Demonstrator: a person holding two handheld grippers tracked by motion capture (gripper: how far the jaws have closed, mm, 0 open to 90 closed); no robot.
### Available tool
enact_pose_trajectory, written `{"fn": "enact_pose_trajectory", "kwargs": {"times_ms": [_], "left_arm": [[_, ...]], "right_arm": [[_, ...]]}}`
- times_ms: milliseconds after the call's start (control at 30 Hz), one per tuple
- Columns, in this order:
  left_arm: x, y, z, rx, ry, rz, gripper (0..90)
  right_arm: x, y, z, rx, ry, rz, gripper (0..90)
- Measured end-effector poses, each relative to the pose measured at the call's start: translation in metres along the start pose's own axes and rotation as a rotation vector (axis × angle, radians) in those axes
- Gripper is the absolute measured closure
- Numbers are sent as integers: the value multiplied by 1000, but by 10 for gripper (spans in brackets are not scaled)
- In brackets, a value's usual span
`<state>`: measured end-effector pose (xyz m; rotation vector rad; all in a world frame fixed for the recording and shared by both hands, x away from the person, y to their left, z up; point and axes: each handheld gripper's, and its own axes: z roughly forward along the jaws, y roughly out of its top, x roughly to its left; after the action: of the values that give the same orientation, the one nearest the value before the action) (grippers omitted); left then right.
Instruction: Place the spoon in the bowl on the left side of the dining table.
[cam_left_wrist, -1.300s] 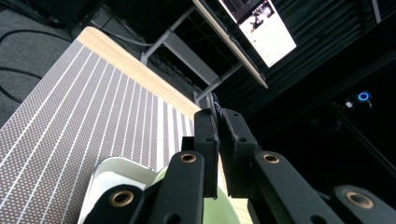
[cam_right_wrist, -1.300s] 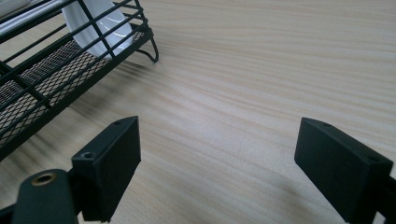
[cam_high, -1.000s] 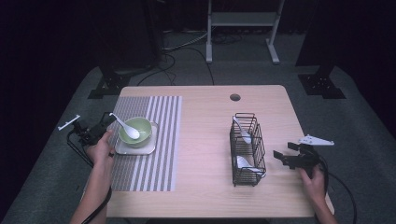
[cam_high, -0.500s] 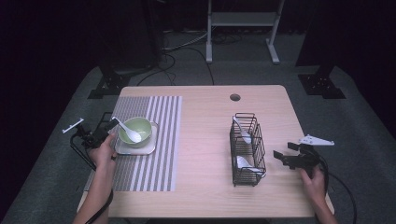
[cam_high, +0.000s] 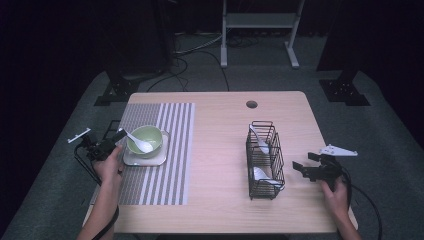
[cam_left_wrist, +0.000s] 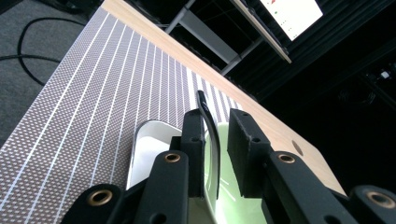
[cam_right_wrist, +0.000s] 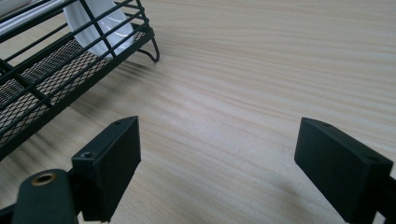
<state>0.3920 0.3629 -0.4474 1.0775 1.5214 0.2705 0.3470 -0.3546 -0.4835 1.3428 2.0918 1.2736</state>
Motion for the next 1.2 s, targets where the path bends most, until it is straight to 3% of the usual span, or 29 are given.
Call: {"fn": "enact_pose_trajectory", "kwargs": {"times_ms": [267, 567, 1000, 1200], "left_arm": [[5, -3, -5, 9, 7, -5, 724], [4, -5, -10, 25, 12, 17, 689], [5, -10, -25, 36, 18, 63, 626], [5, -14, -34, 48, 9, 104, 610]], "right_arm": [[0, 0, 0, 2, -2, -4, 134], [0, 0, 0, 3, -4, -5, 134], [1, 0, 0, 4, -6, -10, 134], [1, 0, 0, 6, -8, -7, 134]]}}
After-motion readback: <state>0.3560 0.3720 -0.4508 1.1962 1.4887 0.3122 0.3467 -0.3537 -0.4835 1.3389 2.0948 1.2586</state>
